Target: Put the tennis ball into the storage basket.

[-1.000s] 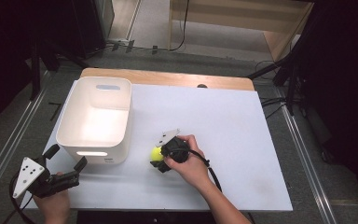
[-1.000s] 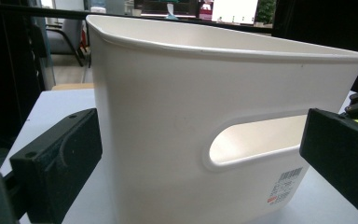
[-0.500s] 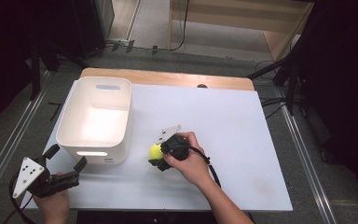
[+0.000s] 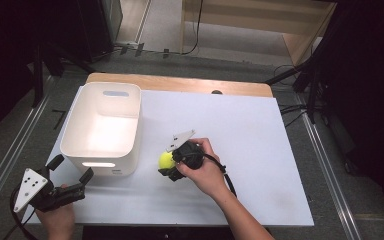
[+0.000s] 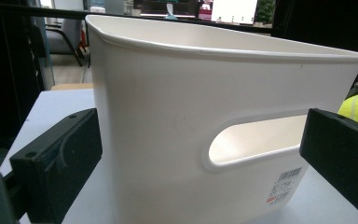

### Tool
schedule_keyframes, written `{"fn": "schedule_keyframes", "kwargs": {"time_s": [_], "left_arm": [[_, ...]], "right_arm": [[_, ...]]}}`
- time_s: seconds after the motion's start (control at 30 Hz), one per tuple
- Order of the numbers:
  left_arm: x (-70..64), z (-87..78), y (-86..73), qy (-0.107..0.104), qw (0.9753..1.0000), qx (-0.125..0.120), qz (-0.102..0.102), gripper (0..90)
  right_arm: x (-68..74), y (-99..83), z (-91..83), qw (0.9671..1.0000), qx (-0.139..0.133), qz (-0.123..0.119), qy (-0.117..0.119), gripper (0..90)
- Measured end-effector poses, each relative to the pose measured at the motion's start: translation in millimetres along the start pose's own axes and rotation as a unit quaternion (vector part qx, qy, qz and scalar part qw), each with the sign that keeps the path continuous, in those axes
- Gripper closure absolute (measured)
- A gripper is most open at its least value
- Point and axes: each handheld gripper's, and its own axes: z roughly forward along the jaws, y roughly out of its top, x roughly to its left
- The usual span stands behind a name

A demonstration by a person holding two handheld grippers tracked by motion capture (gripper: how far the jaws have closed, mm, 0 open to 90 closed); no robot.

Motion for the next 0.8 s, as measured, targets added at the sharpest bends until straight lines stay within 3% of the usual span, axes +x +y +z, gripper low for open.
{"fn": "schedule_keyframes", "kwargs": {"time_s": [0.8], "left_arm": [[0.0, -0.1, 0.2, -0.004, 1.0, 0.0, -0.001, 0.0]], "right_arm": [[-3.4, 19.7, -18.6, 0.9998, -0.013, -0.013, 0.011, 23.7]]}}
